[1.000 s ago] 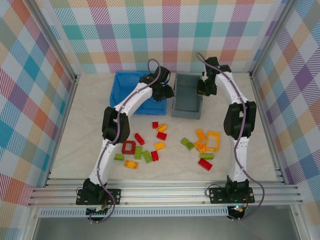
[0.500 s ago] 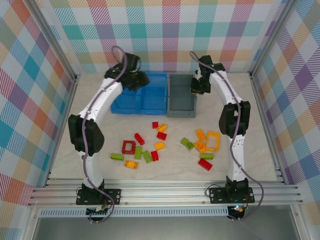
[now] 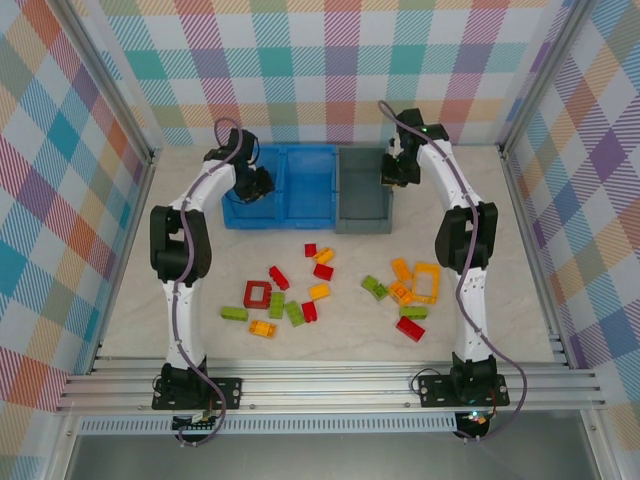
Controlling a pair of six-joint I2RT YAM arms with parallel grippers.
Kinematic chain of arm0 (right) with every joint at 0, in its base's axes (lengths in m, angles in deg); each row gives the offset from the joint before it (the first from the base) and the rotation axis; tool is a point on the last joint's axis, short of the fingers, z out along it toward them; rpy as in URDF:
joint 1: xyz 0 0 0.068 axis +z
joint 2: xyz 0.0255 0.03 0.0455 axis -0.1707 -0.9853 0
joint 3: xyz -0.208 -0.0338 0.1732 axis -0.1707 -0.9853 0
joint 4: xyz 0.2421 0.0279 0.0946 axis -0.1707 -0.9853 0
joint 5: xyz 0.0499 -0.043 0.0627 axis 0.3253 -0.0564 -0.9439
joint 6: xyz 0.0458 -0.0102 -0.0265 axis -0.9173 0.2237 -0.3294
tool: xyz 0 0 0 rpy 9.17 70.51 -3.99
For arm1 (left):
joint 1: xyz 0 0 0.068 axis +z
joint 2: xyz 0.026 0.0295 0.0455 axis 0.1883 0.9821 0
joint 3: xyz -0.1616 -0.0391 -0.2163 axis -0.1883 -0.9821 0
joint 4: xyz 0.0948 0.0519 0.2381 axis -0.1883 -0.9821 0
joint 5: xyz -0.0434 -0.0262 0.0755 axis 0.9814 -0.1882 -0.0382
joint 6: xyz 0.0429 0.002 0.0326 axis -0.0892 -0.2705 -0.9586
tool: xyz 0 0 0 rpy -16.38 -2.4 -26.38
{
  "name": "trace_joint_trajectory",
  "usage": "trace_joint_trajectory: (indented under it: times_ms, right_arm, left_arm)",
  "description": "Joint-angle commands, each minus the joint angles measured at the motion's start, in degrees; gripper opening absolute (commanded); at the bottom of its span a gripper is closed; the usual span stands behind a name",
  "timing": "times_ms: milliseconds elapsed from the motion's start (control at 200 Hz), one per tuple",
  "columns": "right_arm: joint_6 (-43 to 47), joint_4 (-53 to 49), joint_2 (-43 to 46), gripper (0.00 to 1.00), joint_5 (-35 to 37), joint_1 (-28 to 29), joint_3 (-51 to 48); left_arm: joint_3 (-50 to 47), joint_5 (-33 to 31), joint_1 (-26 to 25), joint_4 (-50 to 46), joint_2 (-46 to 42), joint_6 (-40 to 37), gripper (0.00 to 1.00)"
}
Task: Sort the legos into containers by color
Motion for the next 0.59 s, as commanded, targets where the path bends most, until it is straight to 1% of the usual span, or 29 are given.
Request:
trace_joint_trajectory:
  times_ms: [0, 180, 320, 385, 425, 480, 535, 590]
  right_arm:
    - [1.5, -1.3, -0.3, 0.13, -2.4, 0.6, 2.4]
    - [3.4, -2.5, -0.2, 0.17, -2.2, -0.7, 2.3]
    - [4.6, -3.2, 0.1, 0.22, -1.2, -1.8, 1.8]
    - [4.8, -3.3, 0.5, 0.32, -0.7, -2.0, 1.4]
    - [4.8, -3.2, 1.1, 0.38, 0.2, -1.9, 0.9]
    - [4.6, -2.1, 2.9, 0.46, 1.3, -2.0, -0.9]
    - [4.2, -1.1, 5.1, 0.52, 2.5, -2.0, -2.6]
    - [3.5, -0.6, 7.3, 0.57, 4.0, -2.1, -3.6]
  left_arm:
    - [-0.2, 6.7, -4.1, 2.3, -0.4, -2.9, 0.21]
    - [-5.2, 6.8, -6.6, 6.1, -3.0, -2.4, 0.20]
    - [-5.5, 6.8, -7.7, 6.3, -3.4, -1.8, 0.20]
    - [-4.7, 5.4, -8.0, 5.2, -3.7, -1.9, 0.21]
    - [-4.5, 4.0, -8.0, 4.6, -4.2, -2.0, 0.23]
    - [-4.6, 1.5, -8.1, 3.8, -5.9, -1.7, 0.30]
    - [-4.6, -1.0, -8.2, 3.0, -8.1, -1.7, 0.33]
    - [-4.2, -4.0, -8.4, 1.5, -10.3, -1.8, 0.43]
